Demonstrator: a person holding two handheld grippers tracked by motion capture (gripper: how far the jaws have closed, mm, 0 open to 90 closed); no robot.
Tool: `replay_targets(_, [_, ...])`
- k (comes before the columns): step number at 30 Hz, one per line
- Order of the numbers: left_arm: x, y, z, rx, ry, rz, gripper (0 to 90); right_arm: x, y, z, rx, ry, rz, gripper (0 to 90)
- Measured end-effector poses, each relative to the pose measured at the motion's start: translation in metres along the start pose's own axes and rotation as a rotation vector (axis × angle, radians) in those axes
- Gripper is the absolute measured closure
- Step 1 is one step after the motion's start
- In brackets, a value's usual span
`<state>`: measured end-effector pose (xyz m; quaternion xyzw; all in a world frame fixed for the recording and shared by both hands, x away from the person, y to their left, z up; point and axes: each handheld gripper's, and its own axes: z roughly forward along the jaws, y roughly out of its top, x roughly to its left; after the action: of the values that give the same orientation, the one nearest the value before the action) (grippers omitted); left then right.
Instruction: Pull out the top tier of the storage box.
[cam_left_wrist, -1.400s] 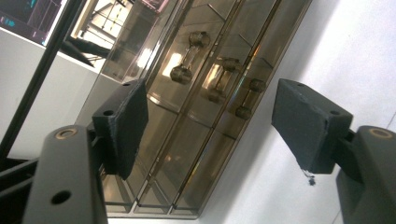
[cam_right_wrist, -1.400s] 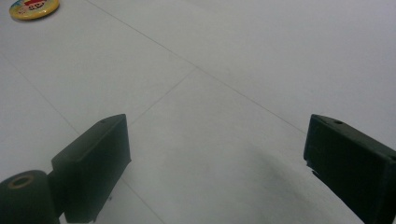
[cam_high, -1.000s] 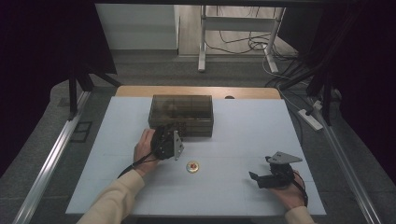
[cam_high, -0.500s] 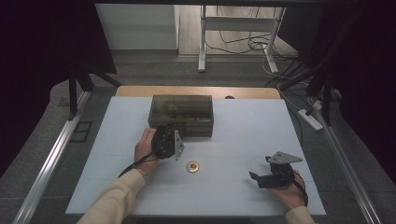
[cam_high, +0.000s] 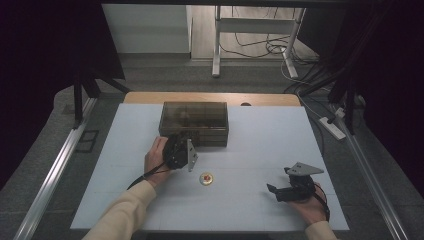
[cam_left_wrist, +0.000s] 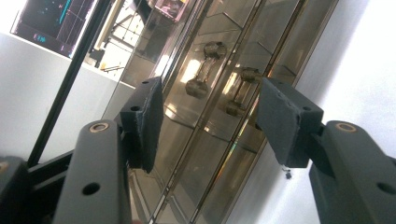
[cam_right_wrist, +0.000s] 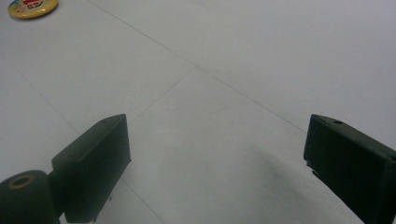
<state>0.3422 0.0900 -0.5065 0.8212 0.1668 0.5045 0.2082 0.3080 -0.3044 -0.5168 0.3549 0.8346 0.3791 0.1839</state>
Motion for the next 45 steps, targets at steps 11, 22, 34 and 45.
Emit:
replay_targets(11, [-0.004, 0.001, 0.004, 0.005, 0.018, 0.023, 46.1, 0.0, 0.0, 0.0, 0.001, -0.001, 0.0, 7.1])
replay_targets(22, [-0.005, 0.004, 0.009, 0.002, 0.037, 0.038, 47.0, 0.0, 0.0, 0.0, -0.001, -0.004, 0.0, 7.1])
replay_targets(34, [-0.005, 0.006, 0.013, 0.004, 0.049, 0.054, 51.5, 0.0, 0.0, 0.0, 0.002, -0.005, 0.001, 7.1])
replay_targets(45, [-0.007, 0.007, 0.015, 0.007, 0.067, 0.083, 55.7, 0.0, 0.0, 0.0, 0.002, -0.003, -0.001, 7.2])
